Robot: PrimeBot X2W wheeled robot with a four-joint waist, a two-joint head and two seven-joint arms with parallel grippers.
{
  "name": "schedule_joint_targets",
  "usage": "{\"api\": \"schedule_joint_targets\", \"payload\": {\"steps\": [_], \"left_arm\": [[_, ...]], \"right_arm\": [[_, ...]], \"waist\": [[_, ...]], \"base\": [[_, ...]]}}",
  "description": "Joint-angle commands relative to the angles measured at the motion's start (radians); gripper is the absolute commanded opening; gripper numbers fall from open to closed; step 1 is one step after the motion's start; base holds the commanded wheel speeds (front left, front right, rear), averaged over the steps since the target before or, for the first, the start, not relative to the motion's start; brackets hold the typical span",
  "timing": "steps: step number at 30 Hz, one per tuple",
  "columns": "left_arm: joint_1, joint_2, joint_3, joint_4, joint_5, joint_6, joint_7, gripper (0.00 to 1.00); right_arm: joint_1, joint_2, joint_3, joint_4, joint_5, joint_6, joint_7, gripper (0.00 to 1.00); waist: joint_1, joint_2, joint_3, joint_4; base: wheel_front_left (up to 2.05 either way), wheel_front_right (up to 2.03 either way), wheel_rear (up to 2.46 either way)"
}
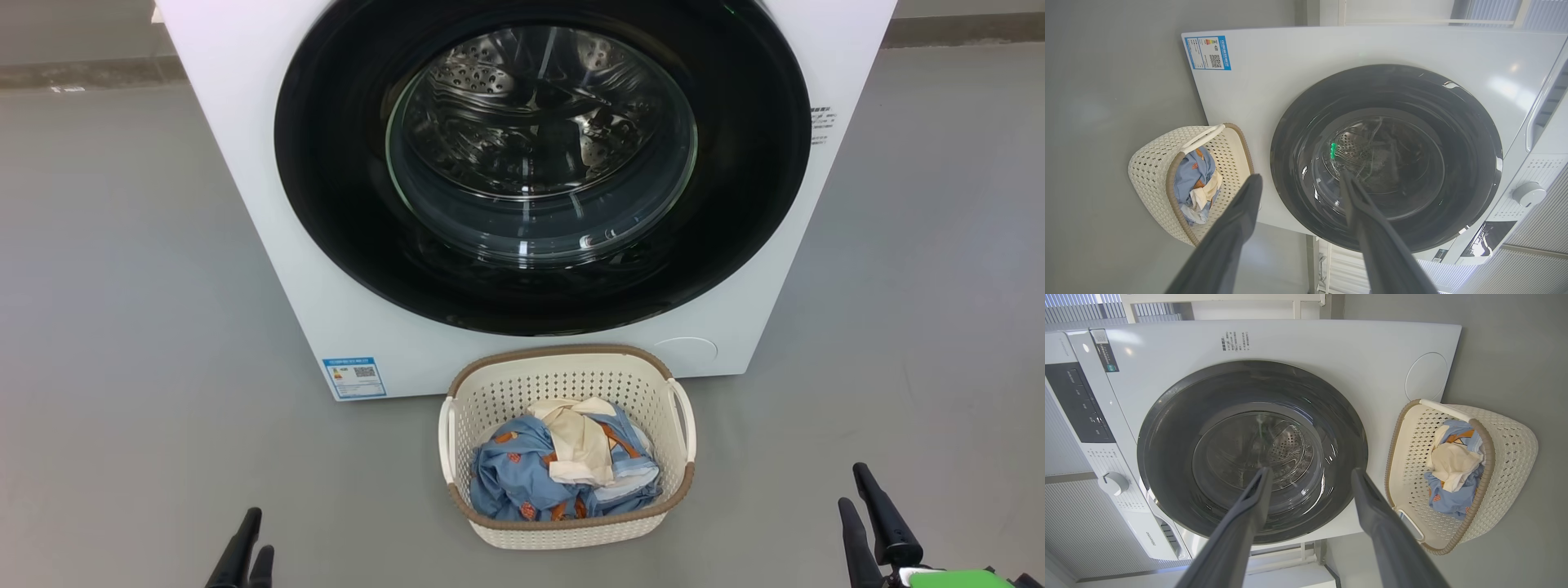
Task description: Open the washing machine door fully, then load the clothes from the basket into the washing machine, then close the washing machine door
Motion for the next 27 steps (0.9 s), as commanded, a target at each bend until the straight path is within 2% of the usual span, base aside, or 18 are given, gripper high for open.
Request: {"api": "schedule_joint_targets", "payload": {"steps": [1, 13, 22, 27], "left_arm": [[-0.023, 0.012, 0.000, -0.031, 0.010, -0.001, -0.009, 1.00], [-0.019, 0.015, -0.001, -0.058, 0.073, -0.001, -0.045, 1.00], [-0.017, 0.017, 0.003, -0.074, 0.166, -0.002, -0.068, 1.00], [-0.015, 0.019, 0.003, -0.088, 0.238, -0.002, -0.086, 1.00]], "right_arm": [[-0.021, -0.004, 0.011, -0.033, -0.007, 0.000, -0.009, 1.00], [-0.018, -0.006, 0.023, -0.072, -0.076, 0.000, -0.044, 1.00], [-0.020, -0.007, 0.035, -0.109, -0.184, 0.000, -0.067, 1.00], [-0.021, -0.011, 0.043, -0.137, -0.283, 0.000, -0.085, 1.00]], "waist": [[0.0002, 0.0000, 0.001, 0.000], [-0.0008, 0.0000, 0.005, -0.001], [-0.0008, 0.0000, 0.007, -0.001], [-0.0008, 0.0000, 0.008, 0.001]], "base": [[0.00, 0.00, 0.00], [0.00, 0.00, 0.00], [0.00, 0.00, 0.00], [0.00, 0.00, 0.00]]}}
